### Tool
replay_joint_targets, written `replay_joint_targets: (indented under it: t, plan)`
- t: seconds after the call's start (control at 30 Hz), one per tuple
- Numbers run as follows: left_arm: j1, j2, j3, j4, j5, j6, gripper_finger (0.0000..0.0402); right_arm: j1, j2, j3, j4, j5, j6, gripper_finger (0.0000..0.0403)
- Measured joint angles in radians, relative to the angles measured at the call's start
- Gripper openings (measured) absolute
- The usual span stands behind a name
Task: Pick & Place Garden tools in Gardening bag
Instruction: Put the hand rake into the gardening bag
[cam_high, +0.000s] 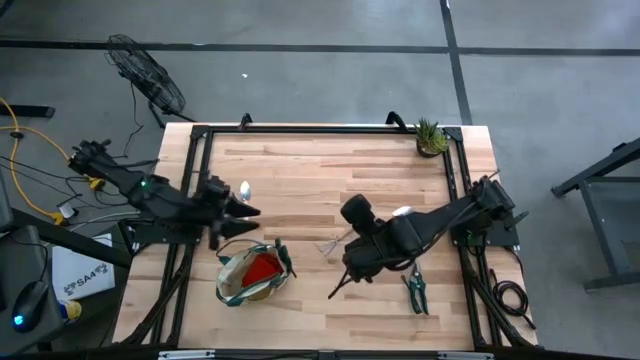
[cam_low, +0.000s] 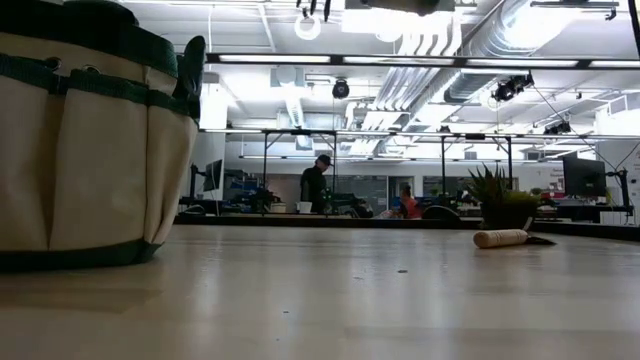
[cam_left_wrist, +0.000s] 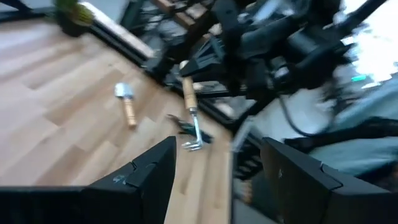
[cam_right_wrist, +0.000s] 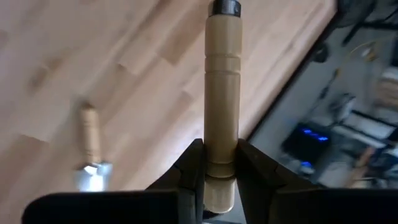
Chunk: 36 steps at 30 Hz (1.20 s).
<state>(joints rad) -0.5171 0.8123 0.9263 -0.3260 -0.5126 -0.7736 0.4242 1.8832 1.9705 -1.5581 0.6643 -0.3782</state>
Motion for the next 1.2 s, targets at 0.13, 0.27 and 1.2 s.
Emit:
replay_joint_targets:
  t: [0.13, 0.27, 1.2]
  plan:
    - [0.000, 0.178, 0.205, -0.125, -0.061, 0.002, 0.0229, -0.028, 0.000, 0.029, 0.006, 0.021, -0.119, 0.0055]
    - [0.000, 0.355, 0.426, -0.284, -0.125, 0.002, 0.0229, -0.051, 0.000, 0.040, 0.005, 0.018, -0.171, 0.0054]
    - [0.021, 0.897, 0.955, -0.659, -0.411, 0.186, 0.0229, -0.093, 0.000, 0.163, 0.020, -0.016, -0.239, 0.0054]
